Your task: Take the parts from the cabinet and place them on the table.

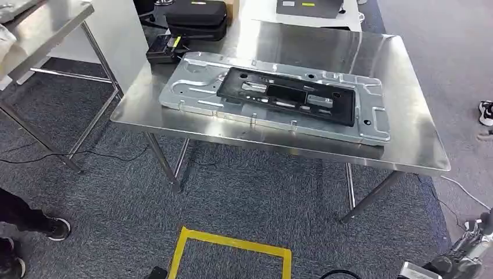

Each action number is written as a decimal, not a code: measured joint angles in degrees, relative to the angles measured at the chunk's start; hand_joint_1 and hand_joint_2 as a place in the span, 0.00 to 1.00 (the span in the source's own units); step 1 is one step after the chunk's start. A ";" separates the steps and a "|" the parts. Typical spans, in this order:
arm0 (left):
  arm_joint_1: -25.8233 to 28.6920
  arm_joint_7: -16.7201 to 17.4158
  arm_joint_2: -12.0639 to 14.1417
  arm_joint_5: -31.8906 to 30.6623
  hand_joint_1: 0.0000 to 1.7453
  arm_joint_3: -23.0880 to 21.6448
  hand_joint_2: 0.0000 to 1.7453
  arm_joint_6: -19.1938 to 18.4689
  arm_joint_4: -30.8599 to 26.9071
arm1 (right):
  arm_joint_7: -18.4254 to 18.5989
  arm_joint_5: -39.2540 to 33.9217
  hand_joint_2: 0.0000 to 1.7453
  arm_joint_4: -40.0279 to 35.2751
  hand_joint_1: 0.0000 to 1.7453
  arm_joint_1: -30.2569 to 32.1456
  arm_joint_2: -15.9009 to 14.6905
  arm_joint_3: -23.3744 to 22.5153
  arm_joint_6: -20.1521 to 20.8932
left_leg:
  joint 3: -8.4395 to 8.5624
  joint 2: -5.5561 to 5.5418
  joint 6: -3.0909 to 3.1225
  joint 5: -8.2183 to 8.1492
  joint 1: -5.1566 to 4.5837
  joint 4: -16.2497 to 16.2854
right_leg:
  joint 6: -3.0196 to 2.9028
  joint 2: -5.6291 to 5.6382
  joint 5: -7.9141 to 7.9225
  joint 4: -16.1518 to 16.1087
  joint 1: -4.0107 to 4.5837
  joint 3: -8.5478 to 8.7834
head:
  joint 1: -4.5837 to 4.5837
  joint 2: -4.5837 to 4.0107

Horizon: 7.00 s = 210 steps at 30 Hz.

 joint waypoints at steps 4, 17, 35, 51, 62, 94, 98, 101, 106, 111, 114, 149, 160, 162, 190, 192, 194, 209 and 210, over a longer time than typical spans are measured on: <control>0.00 0.00 -0.04 -0.13 0.00 0.02 0.00 -0.04 0.00 | 0.02 0.11 0.00 0.22 0.00 -0.17 0.00 0.02 -0.02 | -2.39 -0.14 -0.86 0.84 -0.17 1.59 | -0.61 0.07 3.09 -16.71 -0.01 11.58 | 0.00 0.00; 0.28 0.52 -0.04 -0.28 0.00 0.02 0.00 -0.04 0.00 | 0.02 0.24 0.00 0.79 0.00 0.09 0.07 0.39 0.00 | -1.61 -0.46 -3.12 -4.46 0.13 11.83 | -3.48 -0.30 8.23 -16.93 0.71 4.52 | -0.09 0.00; 0.29 -0.26 0.07 0.18 0.00 0.31 0.00 -0.02 0.00 | 1.40 -1.25 0.00 1.16 0.00 1.14 0.07 0.66 0.94 | 0.70 -0.11 -0.64 -1.44 -0.31 0.67 | -0.68 -0.34 4.77 -16.97 0.23 9.66 | -0.04 0.00; 0.85 0.31 0.09 0.74 0.00 1.40 0.00 0.55 0.00 | -2.53 5.95 0.00 45.64 0.00 -11.93 4.79 -31.18 14.34 | 3.13 -3.07 -2.01 -2.44 0.14 0.17 | -2.27 1.84 7.11 -17.46 0.30 6.79 | -0.11 0.00; 0.82 0.52 -0.11 0.57 0.00 2.65 0.00 0.98 0.00 | 20.16 9.18 0.00 87.76 0.00 -19.73 4.17 -50.21 16.33 | 2.88 1.89 -0.53 -1.99 0.59 -1.09 | 0.05 0.20 2.94 -4.63 -0.43 0.61 | 0.00 -0.02; 0.58 0.57 -0.42 -1.14 0.00 2.84 0.00 0.15 0.00 | 19.87 13.68 0.00 95.67 0.00 -23.17 4.07 -51.63 24.74 | 2.04 3.02 -0.40 -1.84 0.41 -0.25 | 0.46 -1.08 6.44 -11.64 -0.43 3.68 | -0.04 0.00; 0.37 0.07 -0.42 -1.11 0.00 2.82 0.00 0.28 0.00 | 21.00 13.88 0.00 95.73 0.00 -23.39 4.07 -51.63 24.87 | 2.41 4.69 -1.81 -2.53 -0.14 0.20 | -1.20 -2.83 7.08 -16.52 0.48 5.88 | -0.11 0.00; 0.04 -0.13 -0.39 -1.03 0.00 2.84 0.00 0.44 0.00 | 21.60 13.90 0.00 95.78 0.00 -23.36 4.04 -51.65 25.16 | 2.45 2.85 -2.90 -3.66 0.33 0.96 | -2.32 -1.26 7.72 -17.43 0.02 6.06 | -0.11 0.00; 0.44 -0.02 -0.39 -0.57 0.00 2.84 0.00 0.61 0.00 | 22.67 14.25 0.00 95.97 0.00 -23.34 4.02 -51.67 25.22 | -5.64 -0.36 -3.08 -11.55 0.37 18.53 | -3.00 1.75 8.00 -17.25 0.24 5.59 | -0.11 0.00; 0.67 0.20 -0.33 -0.46 0.00 2.86 0.00 0.63 0.00 | 22.86 14.47 0.00 96.15 0.00 -23.44 4.17 -51.69 25.44 | 1.25 -5.88 -1.90 -2.65 0.43 1.58 | -2.53 5.41 7.85 -16.32 0.53 5.29 | -0.09 -0.02; 0.53 0.50 -0.33 -0.46 0.00 2.95 0.00 0.68 0.00 | 22.88 14.71 0.00 96.17 0.00 -23.08 4.17 -51.69 25.66 | 1.17 -4.21 -1.45 -2.43 0.03 1.32 | -1.18 7.16 8.36 -16.58 -0.03 4.77 | -0.11 0.00; 0.75 -0.42 -0.59 -0.46 0.00 3.89 0.00 0.83 0.00 | 24.46 17.07 0.00 96.54 0.00 -23.07 4.15 -51.69 27.78 | 1.34 -0.89 -0.11 -1.50 0.33 0.47 | -0.40 1.62 2.60 -7.90 0.38 0.75 | 0.11 0.00; 0.28 -0.55 -0.63 -0.35 0.00 4.24 0.00 0.83 0.00 | 23.80 17.62 0.00 96.54 0.00 -23.33 3.96 -51.69 27.89 | 2.59 5.76 -1.61 -2.87 -0.33 0.52 | -1.55 -2.23 7.34 -16.39 1.32 5.49 | 0.09 0.00; 0.12 -0.59 -0.68 -0.37 0.00 4.26 0.00 0.92 0.00 | 24.22 17.68 0.00 96.54 0.00 -23.28 3.91 -51.69 27.85 | 2.80 4.58 -2.38 -3.90 -0.07 1.22 | -2.30 -1.09 7.94 -17.53 0.66 6.24 | 0.11 0.00; 0.51 -0.55 -0.63 -2.27 0.00 4.11 0.00 0.70 0.00 | 24.65 18.45 0.00 96.61 0.00 -23.20 4.02 -52.15 28.59 | 1.93 5.50 -1.70 -2.63 -0.30 1.05 | -1.54 -3.09 7.15 -15.98 1.31 5.58 | 0.09 0.00; 0.45 -0.50 -0.63 -2.12 0.00 4.13 0.00 0.70 0.00 | 24.72 18.45 0.00 96.61 0.00 -23.16 4.02 -52.15 28.57 | 2.05 5.71 -2.53 -3.11 -0.22 1.04 | -2.52 -1.78 7.68 -16.90 0.65 6.02 | 0.07 0.00; 0.41 -0.52 -0.61 -0.87 0.00 4.24 0.00 0.72 0.00 | 24.61 17.70 0.00 96.61 0.00 -23.25 4.13 -52.30 28.57 | 0.36 0.99 -2.78 -6.38 0.09 5.65 | -3.13 -0.87 7.92 -17.10 0.66 6.05 | 0.04 0.00; 0.51 -0.76 -0.31 -0.63 0.00 5.38 0.00 0.39 0.00 | 25.35 19.02 0.00 96.69 0.00 -23.15 4.55 -53.00 28.65 | 0.50 -1.88 -0.45 -0.48 0.56 0.38 | -1.11 3.02 5.23 -12.63 0.98 3.50 | 0.33 0.00; 0.65 -0.76 -0.31 -0.63 0.00 5.40 0.00 0.33 0.00 | 25.38 19.02 0.00 96.69 0.00 -23.29 4.55 -53.00 28.72 | 0.43 -1.11 -0.38 -0.50 0.45 0.37 | -0.82 1.60 2.82 -8.40 0.90 1.46 | 0.31 0.00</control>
